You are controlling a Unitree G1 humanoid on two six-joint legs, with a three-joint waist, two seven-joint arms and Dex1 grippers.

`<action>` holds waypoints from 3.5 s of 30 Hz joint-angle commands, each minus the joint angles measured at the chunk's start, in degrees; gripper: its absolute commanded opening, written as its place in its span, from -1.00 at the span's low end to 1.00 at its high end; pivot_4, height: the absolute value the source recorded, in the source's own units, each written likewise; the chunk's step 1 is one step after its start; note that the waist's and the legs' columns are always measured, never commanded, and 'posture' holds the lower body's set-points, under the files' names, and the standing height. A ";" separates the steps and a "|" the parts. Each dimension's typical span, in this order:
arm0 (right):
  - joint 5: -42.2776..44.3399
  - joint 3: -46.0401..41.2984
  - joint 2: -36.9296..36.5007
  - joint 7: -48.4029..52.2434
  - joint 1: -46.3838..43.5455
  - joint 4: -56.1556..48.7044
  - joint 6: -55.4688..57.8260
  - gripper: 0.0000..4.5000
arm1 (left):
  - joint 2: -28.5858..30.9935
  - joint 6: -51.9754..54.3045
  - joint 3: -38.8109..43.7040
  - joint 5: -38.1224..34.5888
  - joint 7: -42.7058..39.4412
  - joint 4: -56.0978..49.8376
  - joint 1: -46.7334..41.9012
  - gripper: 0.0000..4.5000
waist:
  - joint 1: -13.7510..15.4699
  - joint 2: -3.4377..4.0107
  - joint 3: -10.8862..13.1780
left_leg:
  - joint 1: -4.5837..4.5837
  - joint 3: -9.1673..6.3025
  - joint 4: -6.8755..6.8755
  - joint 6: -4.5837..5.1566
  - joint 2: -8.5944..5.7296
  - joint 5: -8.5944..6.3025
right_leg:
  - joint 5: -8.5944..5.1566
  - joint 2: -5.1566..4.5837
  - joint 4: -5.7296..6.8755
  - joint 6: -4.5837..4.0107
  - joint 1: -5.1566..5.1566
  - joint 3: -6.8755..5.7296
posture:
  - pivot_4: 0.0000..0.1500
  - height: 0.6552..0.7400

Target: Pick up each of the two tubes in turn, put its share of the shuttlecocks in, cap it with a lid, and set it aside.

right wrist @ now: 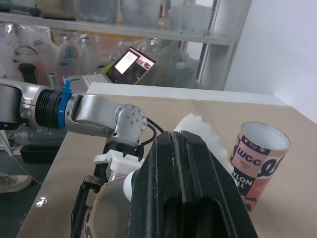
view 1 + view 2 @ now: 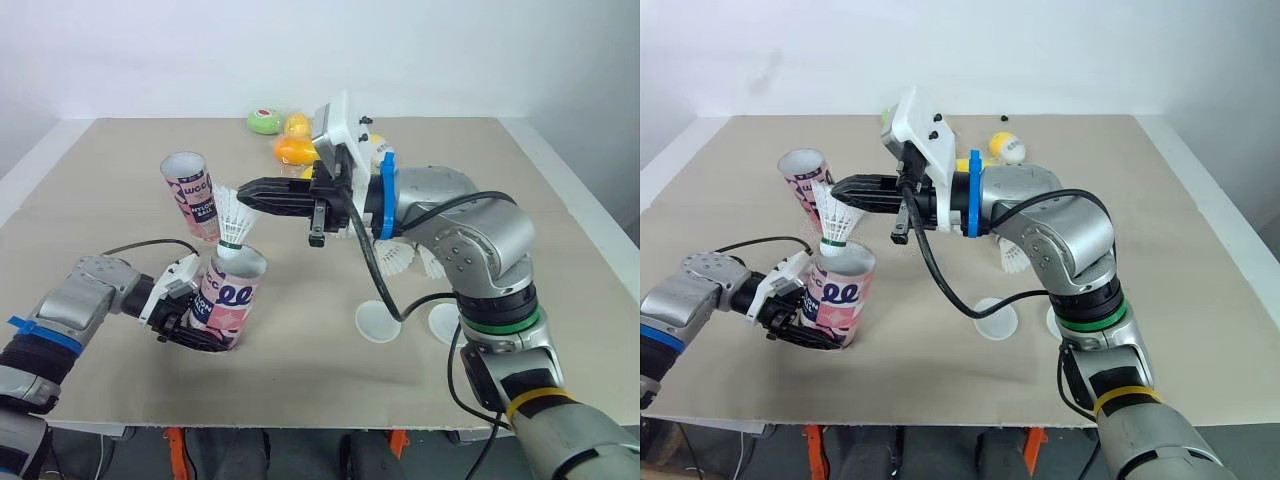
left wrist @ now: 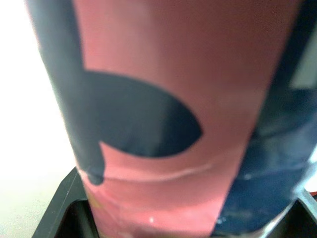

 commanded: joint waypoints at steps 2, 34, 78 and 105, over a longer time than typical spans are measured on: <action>-0.32 -0.06 0.47 0.63 -0.84 -1.02 -1.37 -0.98 | -0.36 0.65 0.59 0.18 0.12 -0.62 -0.04 0.24 | -0.01 -0.01 0.01 | 0.00 0.00 0.00 0.00 0.00 0.00 | 0.00 0.00 0.00 0.00 0.00 0.00 | 1.00 -0.19; -5.36 -5.76 -5.32 -10.48 10.47 7.32 2.27 0.95 | 0.36 1.48 2.54 1.06 0.12 -3.33 3.00 0.24 | -0.05 -0.28 0.07 | -0.03 0.02 -0.09 -0.01 0.00 -0.01 | -0.07 -0.01 -0.03 -0.02 -0.05 0.00 | 1.00 -0.19; -34.06 0.79 9.99 -28.52 3.32 38.15 -9.88 0.33 | 0.14 1.48 3.90 1.13 0.12 -4.72 4.81 0.24 | -0.35 -0.28 0.11 | -0.16 0.02 -0.22 0.00 0.02 0.00 | 0.01 0.08 0.02 0.16 -0.26 0.07 | 1.00 -0.19; -26.47 0.24 -6.97 5.73 5.81 14.11 -35.39 -0.99 | -1.37 1.43 4.02 1.91 0.12 -3.95 4.15 0.24 | -0.11 -0.26 0.14 | -0.25 0.03 -0.12 -0.01 -0.06 0.00 | -0.02 0.01 -0.02 0.30 -0.20 0.13 | 1.00 -0.19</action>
